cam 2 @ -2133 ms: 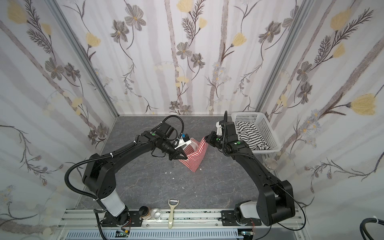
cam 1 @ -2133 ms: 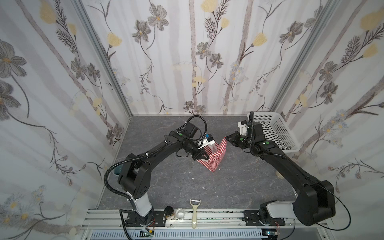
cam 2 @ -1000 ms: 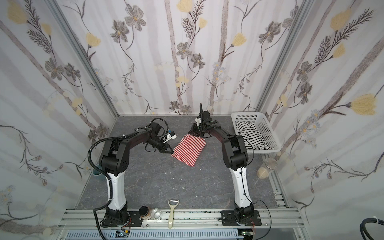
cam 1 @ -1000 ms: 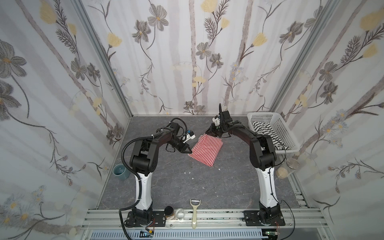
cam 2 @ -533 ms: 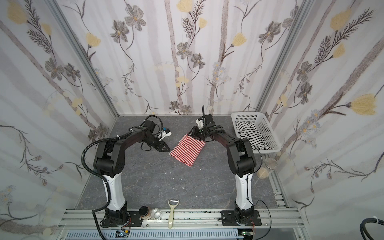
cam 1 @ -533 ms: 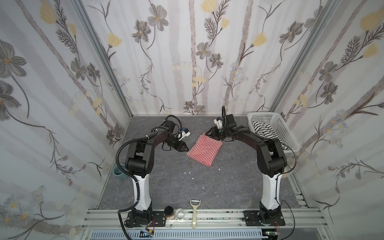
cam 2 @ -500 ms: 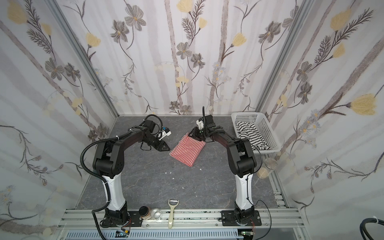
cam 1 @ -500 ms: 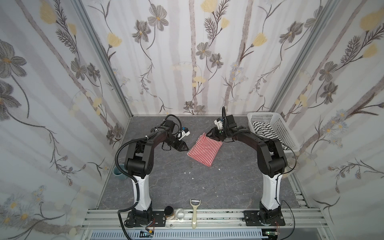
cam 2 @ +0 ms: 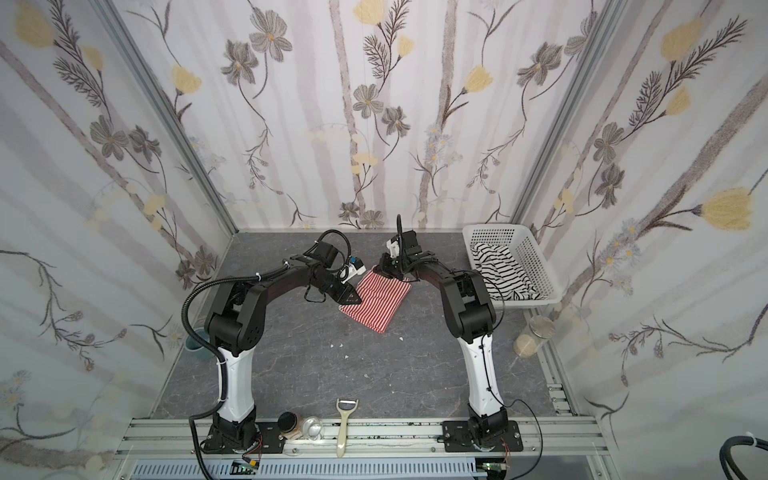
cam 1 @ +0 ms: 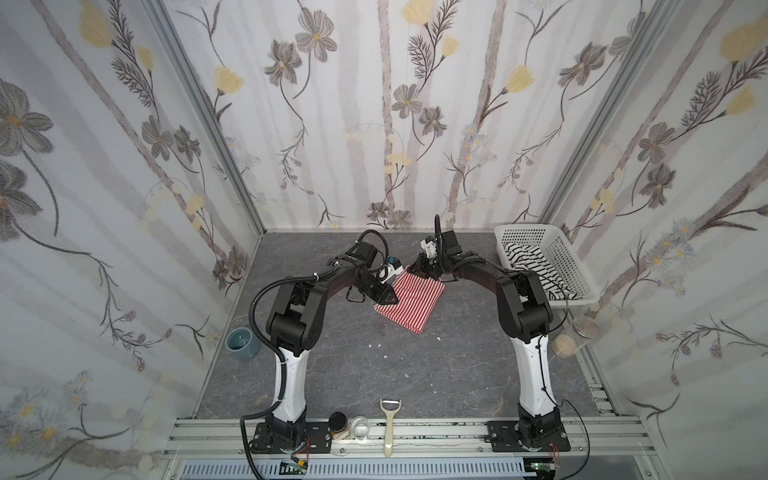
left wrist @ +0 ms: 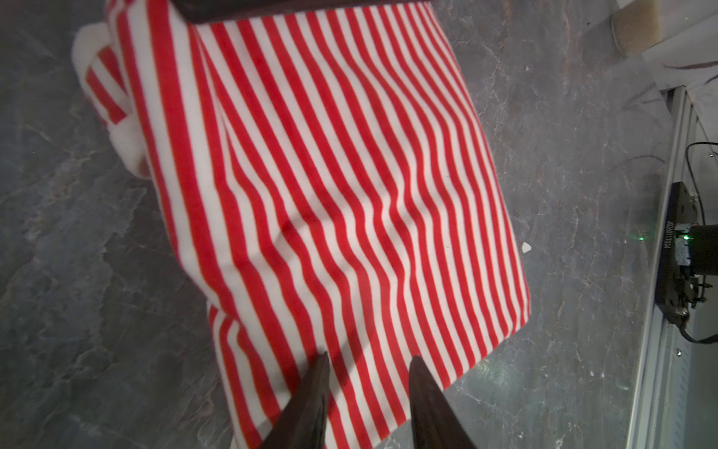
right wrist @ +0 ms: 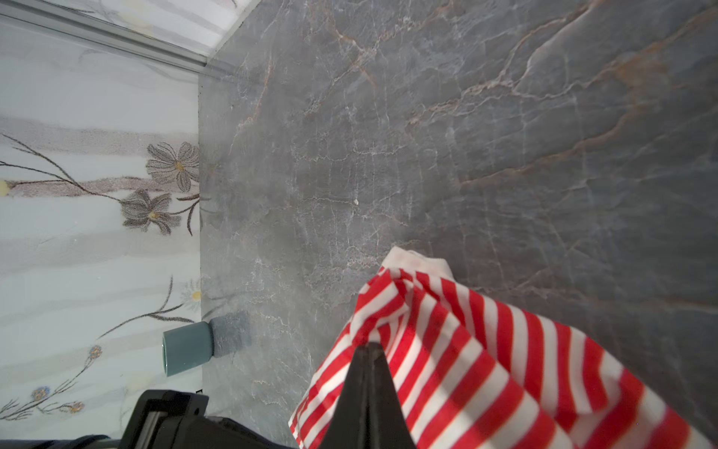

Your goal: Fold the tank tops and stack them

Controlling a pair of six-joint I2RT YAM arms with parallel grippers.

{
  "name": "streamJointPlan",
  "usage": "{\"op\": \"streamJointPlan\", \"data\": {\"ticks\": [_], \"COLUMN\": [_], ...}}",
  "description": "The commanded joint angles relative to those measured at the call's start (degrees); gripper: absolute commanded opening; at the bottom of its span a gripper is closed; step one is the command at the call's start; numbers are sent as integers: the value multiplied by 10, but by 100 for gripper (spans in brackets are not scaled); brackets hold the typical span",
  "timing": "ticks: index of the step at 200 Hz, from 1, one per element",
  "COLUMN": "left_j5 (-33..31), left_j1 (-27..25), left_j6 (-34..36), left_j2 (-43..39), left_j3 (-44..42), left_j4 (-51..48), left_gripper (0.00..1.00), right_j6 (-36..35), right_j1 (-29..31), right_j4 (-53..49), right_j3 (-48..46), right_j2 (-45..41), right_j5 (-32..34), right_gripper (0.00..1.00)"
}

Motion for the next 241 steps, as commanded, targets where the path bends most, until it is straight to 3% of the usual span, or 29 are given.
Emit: {"op": "streamJointPlan", "data": {"ticks": [1,31,64,95,133,168,190,241], "left_j5": [-33,-107,-155,-210,-283,-336,-327,-217], "left_j1": [-3,-1,24,50,67,70,69,49], "left_j6": [-13,-15,-26,-26,-14,-15,-24,-50], "left_j2": [7,3,-11,-17,-10,-1,-14,-86], "left_j3": [-2,-30,-60,-68,-38,10,24,-42], "left_j4": [9,11,15,17,22,25,25,22], "left_gripper": [36,33,30,28,32,37,39,42], "right_j6": [26,29,25,21,0,-6,-1,25], "right_j1": [1,1,1,2,18,36,41,47], "right_j4": [13,15,7,-17,-42,-27,-4,66], "right_j3": [17,30,30,30,21,-38,-95,-246], "right_j2": [29,53,52,44,21,-51,-111,-228], "right_j5": [-2,0,8,39,58,74,85,105], "right_gripper": [3,7,19,21,21,23,24,26]}}
